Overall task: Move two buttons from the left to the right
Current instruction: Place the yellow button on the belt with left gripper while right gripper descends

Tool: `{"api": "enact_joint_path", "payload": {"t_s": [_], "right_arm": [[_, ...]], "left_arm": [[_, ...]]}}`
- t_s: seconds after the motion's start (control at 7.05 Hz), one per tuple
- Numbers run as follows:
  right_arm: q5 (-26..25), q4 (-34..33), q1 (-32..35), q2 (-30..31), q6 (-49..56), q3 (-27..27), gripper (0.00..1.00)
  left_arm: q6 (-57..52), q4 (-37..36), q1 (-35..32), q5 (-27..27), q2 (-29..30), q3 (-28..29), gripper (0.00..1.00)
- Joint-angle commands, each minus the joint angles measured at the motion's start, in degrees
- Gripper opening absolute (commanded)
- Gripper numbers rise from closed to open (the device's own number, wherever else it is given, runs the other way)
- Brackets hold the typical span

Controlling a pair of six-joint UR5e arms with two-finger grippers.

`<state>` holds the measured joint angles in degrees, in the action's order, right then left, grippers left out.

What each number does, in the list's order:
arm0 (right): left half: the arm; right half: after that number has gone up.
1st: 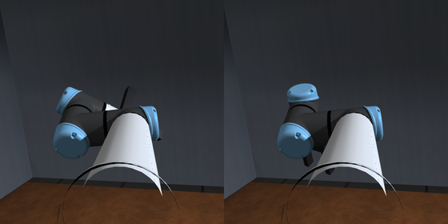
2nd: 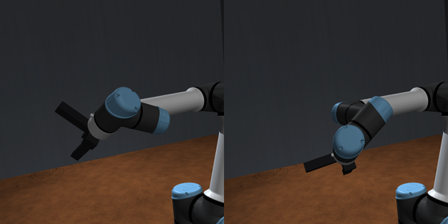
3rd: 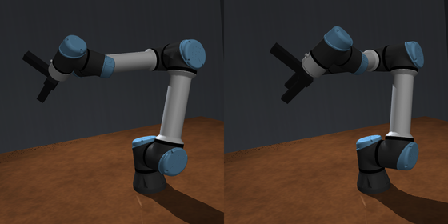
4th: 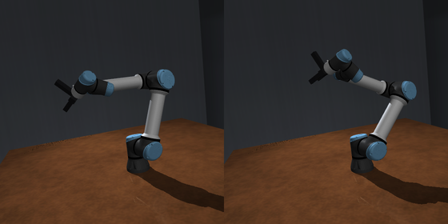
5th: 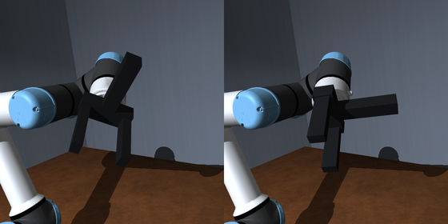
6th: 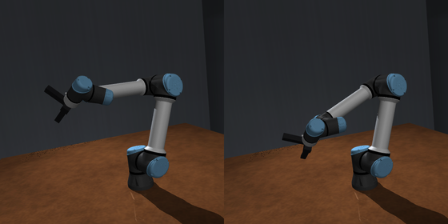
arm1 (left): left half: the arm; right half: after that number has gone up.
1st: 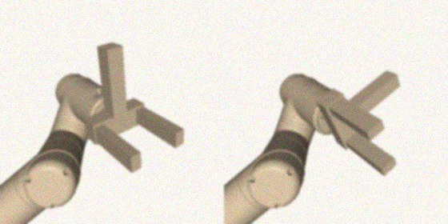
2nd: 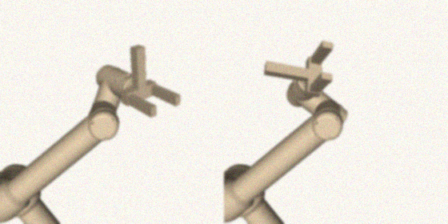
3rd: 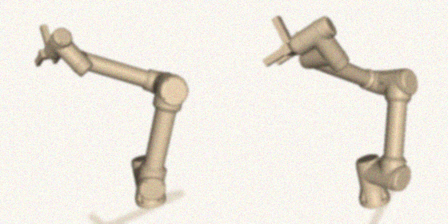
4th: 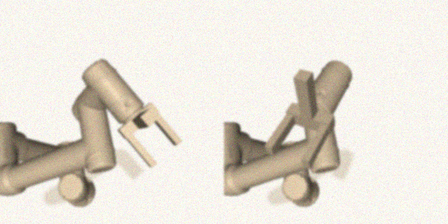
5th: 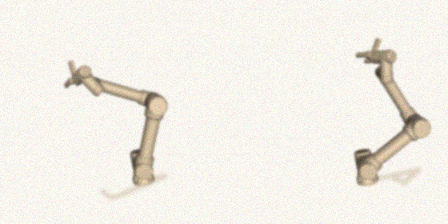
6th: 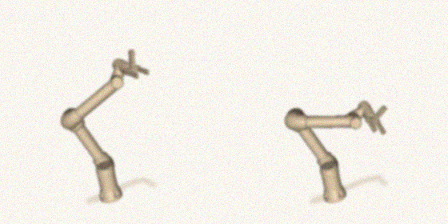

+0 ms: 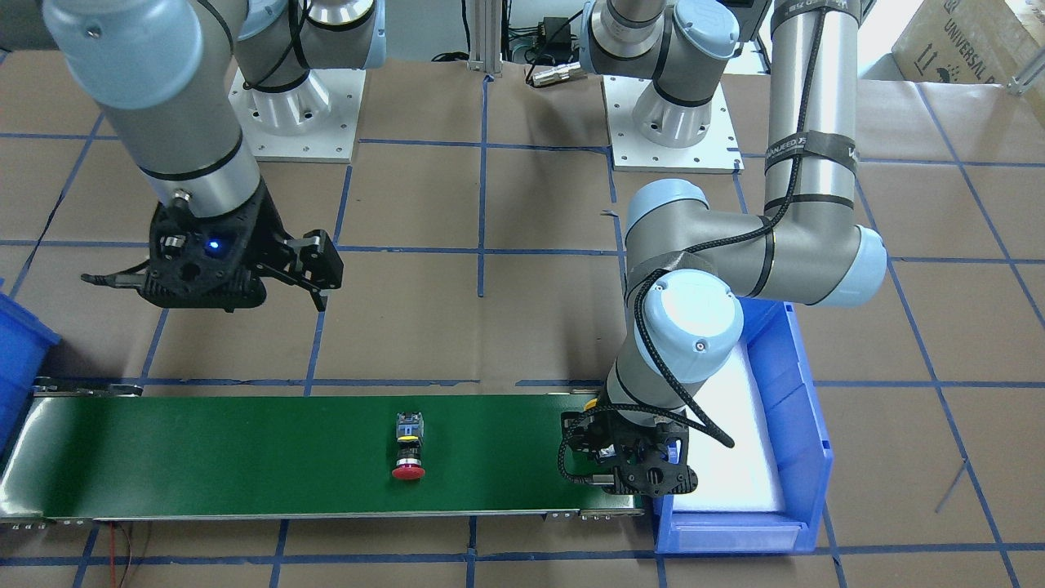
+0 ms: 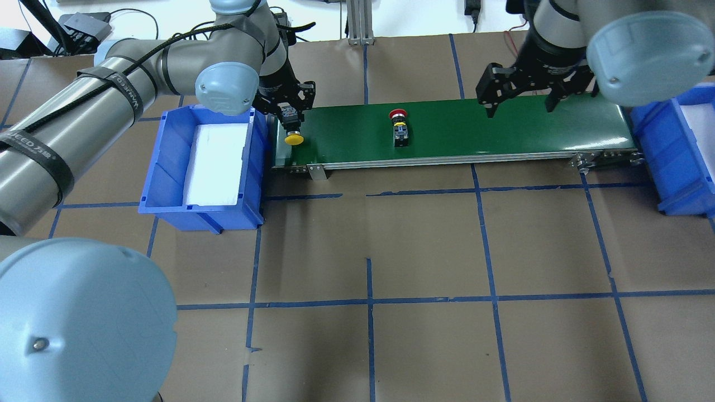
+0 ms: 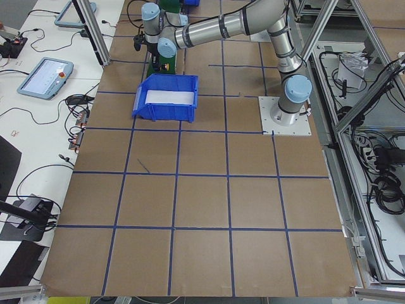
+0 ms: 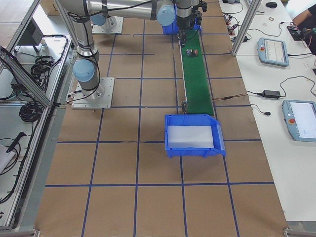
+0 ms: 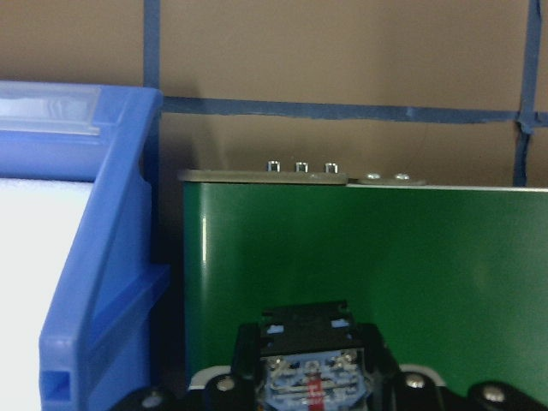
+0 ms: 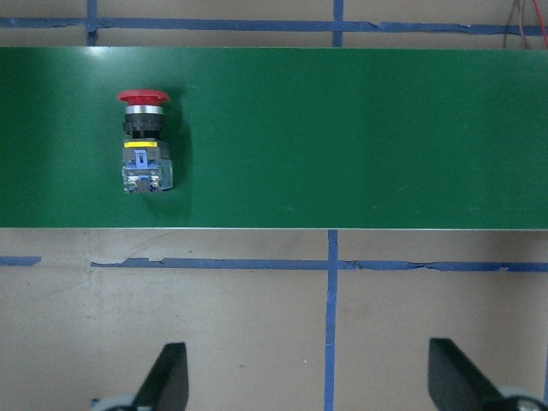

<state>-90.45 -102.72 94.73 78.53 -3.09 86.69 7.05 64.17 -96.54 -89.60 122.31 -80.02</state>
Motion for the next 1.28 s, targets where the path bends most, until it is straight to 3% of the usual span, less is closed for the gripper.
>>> {"api": "enact_joint_path", "payload": {"t_s": [0.0, 0.28, 0.57, 0.71, 0.85, 1.13], "right_arm": [[0.2, -2.2, 1.2, -3.0, -0.4, -1.0, 1.00], [0.7, -7.6, 1.2, -8.0, -2.3, -0.9, 1.00], [0.7, -8.8, 1.2, -10.1, -2.0, -0.8, 1.00], [0.7, -9.0, 1.2, -12.3, -2.4, -0.9, 1.00], [0.8, -11.2, 1.2, -14.1, -3.1, -1.0, 0.99], [0.8, -11.5, 1.3, -15.9, -6.3, -1.2, 0.98]], "left_arm": [[-0.2, 0.0, 0.0, -0.1, 0.8, 0.0, 0.20], [-0.2, -1.3, 0.0, 0.4, 1.3, -0.8, 0.21], [-0.5, -2.2, 0.0, 0.4, 1.3, -1.9, 0.24], [-0.5, -2.3, 0.0, 0.4, 1.3, -2.2, 0.44], [-0.4, -2.5, -0.1, 0.5, 0.8, -2.2, 0.86], [-0.6, -2.8, -0.1, 0.6, -1.6, -2.2, 0.97]]}}
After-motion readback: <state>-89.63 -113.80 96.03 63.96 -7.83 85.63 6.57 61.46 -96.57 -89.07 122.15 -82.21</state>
